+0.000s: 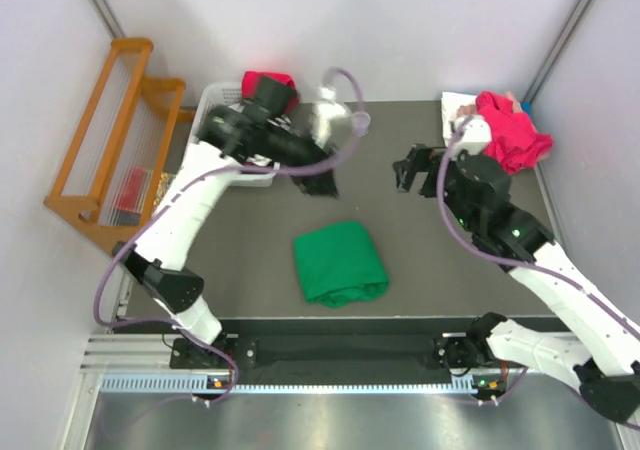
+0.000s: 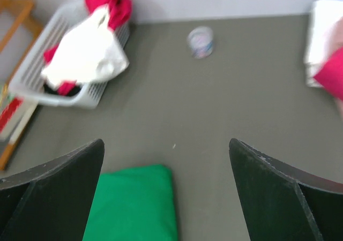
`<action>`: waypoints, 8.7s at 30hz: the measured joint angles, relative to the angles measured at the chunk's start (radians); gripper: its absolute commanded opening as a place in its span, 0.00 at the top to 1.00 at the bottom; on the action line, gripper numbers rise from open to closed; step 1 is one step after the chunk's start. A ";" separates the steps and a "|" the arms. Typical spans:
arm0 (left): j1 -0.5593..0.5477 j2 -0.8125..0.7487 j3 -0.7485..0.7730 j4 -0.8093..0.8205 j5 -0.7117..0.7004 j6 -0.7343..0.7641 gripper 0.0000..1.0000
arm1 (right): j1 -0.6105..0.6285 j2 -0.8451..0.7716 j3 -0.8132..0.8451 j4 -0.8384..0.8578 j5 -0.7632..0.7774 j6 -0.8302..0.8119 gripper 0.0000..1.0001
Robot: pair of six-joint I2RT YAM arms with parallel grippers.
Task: Fold and stack the t-shirts
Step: Flatten the tshirt out
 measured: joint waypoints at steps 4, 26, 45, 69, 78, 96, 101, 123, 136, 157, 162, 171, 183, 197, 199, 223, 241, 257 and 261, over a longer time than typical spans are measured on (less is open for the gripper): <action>0.310 -0.100 -0.068 0.120 0.034 -0.058 0.48 | 0.010 0.135 0.075 -0.053 -0.177 -0.035 0.00; 0.735 -0.389 -0.827 0.488 -0.312 -0.281 0.56 | 0.472 0.513 0.028 -0.233 -0.423 -0.144 0.01; 0.735 -0.340 -0.723 0.383 -0.152 -0.206 0.54 | 0.546 0.829 0.175 -0.187 -0.446 -0.136 0.11; 0.735 -0.340 -0.570 0.353 -0.145 -0.215 0.51 | 0.506 0.846 0.031 -0.037 -0.400 -0.091 1.00; 0.735 -0.336 -0.562 0.350 -0.129 -0.219 0.50 | 0.145 0.688 0.195 -0.179 -0.389 -0.158 1.00; 0.734 -0.331 -0.542 0.299 -0.091 -0.181 0.47 | 0.034 0.935 0.366 -0.193 -0.415 -0.162 0.00; 0.734 -0.331 -0.543 0.298 -0.085 -0.180 0.46 | 0.183 0.735 0.276 -0.238 -0.368 -0.152 0.00; 0.721 -0.298 -0.553 0.299 -0.071 -0.185 0.44 | 0.341 0.611 -0.121 -0.174 -0.512 0.004 0.22; 0.721 -0.299 -0.584 0.298 -0.076 -0.178 0.44 | 0.341 0.772 -0.051 -0.061 -0.523 0.001 0.47; 0.721 -0.330 -0.605 0.286 -0.087 -0.154 0.44 | 0.334 0.757 -0.012 -0.127 -0.257 -0.047 1.00; 0.721 -0.331 -0.609 0.285 -0.090 -0.154 0.44 | 0.272 0.518 -0.054 -0.257 -0.030 0.127 1.00; 0.702 -0.331 -0.609 0.280 -0.069 -0.158 0.38 | 0.060 -0.005 -0.105 -0.379 0.205 0.308 1.00; 0.312 -0.175 -0.549 0.253 -0.185 -0.156 0.36 | 0.060 0.050 -0.125 -0.394 0.158 0.307 1.00; 0.005 0.177 -0.423 0.301 -0.251 -0.162 0.37 | 0.037 0.082 -0.125 -0.395 0.211 0.311 1.00; -0.047 0.172 -0.460 0.356 -0.278 -0.163 0.36 | 0.006 0.087 -0.125 -0.395 0.211 0.311 1.00; -0.413 0.180 -0.595 0.706 -0.602 -0.163 0.34 | -0.092 0.155 -0.138 -0.366 0.187 0.315 1.00; -0.482 0.341 -0.613 0.878 -0.723 -0.235 0.28 | -0.189 0.174 -0.138 -0.356 0.148 0.288 1.00; -0.485 0.344 -0.577 0.835 -0.700 -0.270 1.00 | -0.190 0.175 -0.138 -0.335 0.121 0.275 1.00; -0.474 0.344 -0.569 0.817 -0.707 -0.267 1.00 | -0.191 0.174 -0.144 -0.320 0.119 0.275 1.00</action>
